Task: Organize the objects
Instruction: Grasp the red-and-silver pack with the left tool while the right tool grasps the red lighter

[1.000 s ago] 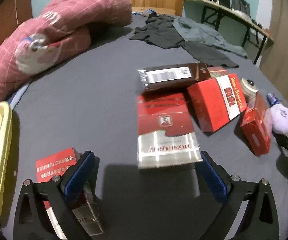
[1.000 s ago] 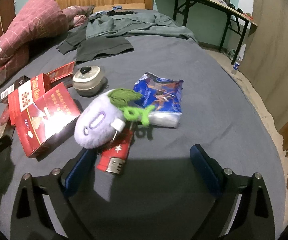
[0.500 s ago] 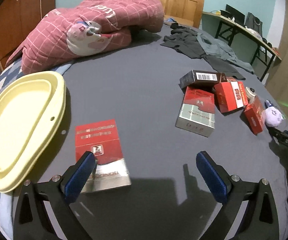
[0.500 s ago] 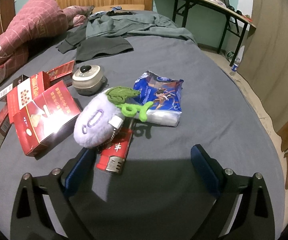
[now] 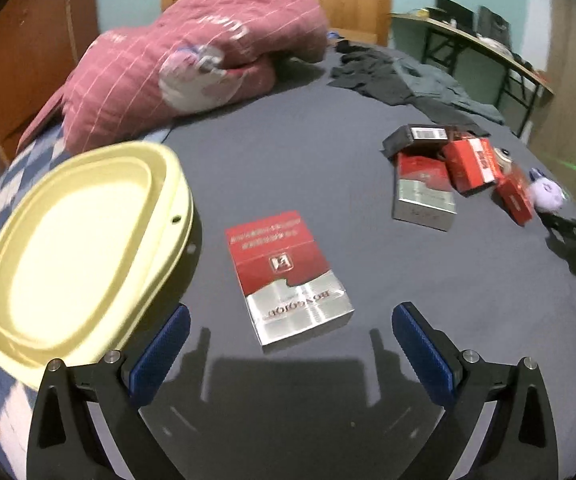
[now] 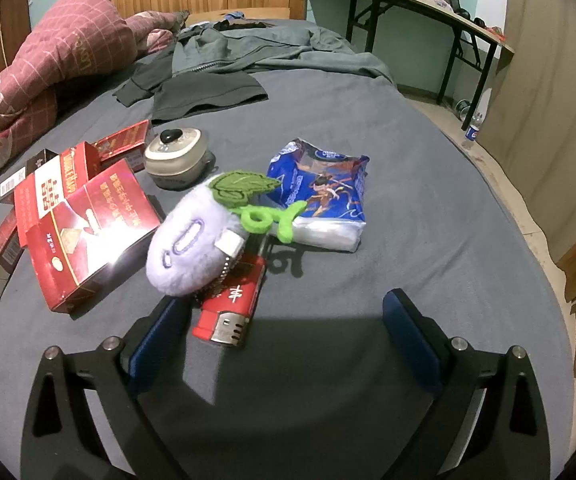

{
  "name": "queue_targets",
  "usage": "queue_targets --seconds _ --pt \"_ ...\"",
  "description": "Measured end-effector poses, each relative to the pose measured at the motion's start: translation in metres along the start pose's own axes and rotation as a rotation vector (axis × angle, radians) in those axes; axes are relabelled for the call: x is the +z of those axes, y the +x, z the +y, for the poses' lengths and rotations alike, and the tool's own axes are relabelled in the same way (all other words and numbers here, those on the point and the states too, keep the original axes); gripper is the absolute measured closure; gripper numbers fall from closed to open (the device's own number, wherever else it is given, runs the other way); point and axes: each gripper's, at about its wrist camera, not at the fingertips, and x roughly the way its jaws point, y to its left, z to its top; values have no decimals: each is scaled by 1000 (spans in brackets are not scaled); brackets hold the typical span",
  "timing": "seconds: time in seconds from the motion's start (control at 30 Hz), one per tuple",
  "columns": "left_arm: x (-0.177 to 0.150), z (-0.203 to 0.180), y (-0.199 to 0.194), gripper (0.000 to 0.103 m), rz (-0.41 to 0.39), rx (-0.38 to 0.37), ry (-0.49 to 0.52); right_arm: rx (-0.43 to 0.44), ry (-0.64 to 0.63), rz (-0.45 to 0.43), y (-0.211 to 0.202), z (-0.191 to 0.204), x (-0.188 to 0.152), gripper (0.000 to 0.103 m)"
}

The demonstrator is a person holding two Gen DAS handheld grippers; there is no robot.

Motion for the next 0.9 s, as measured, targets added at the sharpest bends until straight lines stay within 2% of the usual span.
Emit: queue_targets --seconds 0.1,0.17,0.33,0.47,0.67,0.7,0.73,0.77,0.8,0.83,0.9 --pt "-1 -7 5 0 9 46 19 0 0 0 0 0 0 5" --pt "1 -8 7 0 6 71 -3 -2 -2 1 0 0 0 5" --pt "9 -9 24 0 56 60 -126 -17 -13 4 0 3 0 5" --pt "11 -18 31 0 47 89 -122 -19 -15 4 1 4 0 5" --pt "13 -11 49 0 65 66 -147 -24 -17 4 1 6 -1 5" --pt "14 -9 51 3 66 55 -150 -26 -19 3 1 6 -1 5" --pt "14 -7 54 12 67 44 -155 -25 -22 3 1 7 0 7" --pt "14 -4 55 18 64 32 -163 -22 -26 -1 0 8 -1 17" --pt "14 -1 56 37 54 34 -166 -27 -30 -8 -1 8 -1 29" --pt "14 1 55 42 44 35 -167 -34 -37 -16 -3 10 -1 36" --pt "14 5 55 44 38 8 -168 -28 -54 -24 -6 13 -2 57"
